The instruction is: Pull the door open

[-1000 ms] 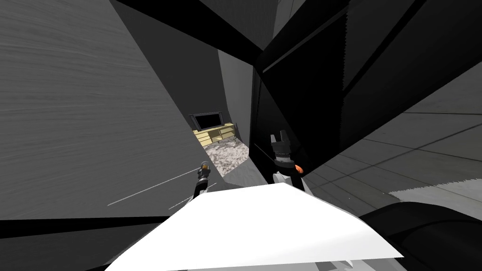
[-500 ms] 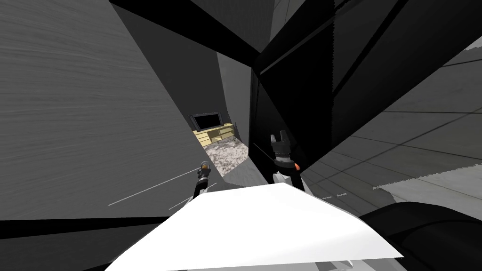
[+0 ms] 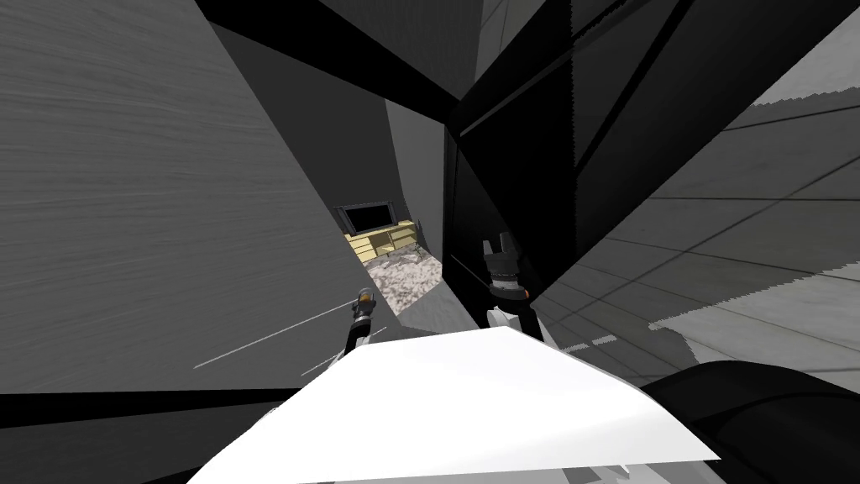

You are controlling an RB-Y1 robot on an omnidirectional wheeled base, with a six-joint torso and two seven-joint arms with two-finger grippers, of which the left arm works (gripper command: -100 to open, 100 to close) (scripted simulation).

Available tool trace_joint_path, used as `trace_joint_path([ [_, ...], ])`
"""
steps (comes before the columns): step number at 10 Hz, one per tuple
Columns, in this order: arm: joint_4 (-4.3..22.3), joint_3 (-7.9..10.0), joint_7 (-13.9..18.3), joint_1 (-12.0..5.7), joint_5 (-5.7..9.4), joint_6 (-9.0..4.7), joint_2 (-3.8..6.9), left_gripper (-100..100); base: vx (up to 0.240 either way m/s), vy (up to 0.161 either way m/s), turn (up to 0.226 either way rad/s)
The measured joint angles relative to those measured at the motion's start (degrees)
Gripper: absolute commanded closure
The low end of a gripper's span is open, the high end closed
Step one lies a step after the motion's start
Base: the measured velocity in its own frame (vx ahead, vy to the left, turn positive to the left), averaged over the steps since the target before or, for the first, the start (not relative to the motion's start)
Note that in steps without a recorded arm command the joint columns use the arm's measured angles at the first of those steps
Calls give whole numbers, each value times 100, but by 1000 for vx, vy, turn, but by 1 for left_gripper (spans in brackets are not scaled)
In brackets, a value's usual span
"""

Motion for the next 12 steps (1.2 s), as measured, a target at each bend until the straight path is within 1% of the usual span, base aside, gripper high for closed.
trace_joint_path([
  [1, -45, -25, 154, 12, 65, 18, 14, 100, -36, 10, -22],
  [2, 5, -45, 276, -22, 91, -4, 12, 100, -40, 6, -35],
  [4, 55, -105, 601, -63, 186, -23, 47, 100, -36, 8, -34],
  [5, -38, -110, 697, -15, 218, 9, 43, 100, -30, 7, -21],
  [6, 8, -135, 841, -50, 255, -1, 53, 100, -50, 12, -42],
  [7, -3, -158, 990, -56, 310, -2, 63, 100, -34, 10, -23],
  [8, -113, -163, 1077, 1, 341, 38, 64, 100, -8, -3, 3],
  [9, 13, -183, 1155, -66, 339, -4, 67, 100, -18, -9, -23],
  [10, -24, -192, 1264, -53, 379, 13, 88, 100, -32, 4, -31],
  [11, 121, -230, 1439, -134, 419, -54, 101, 100, -27, 11, -21],
  [12, 122, -240, 1549, -140, 447, -65, 102, 100, -34, 7, -25],
])
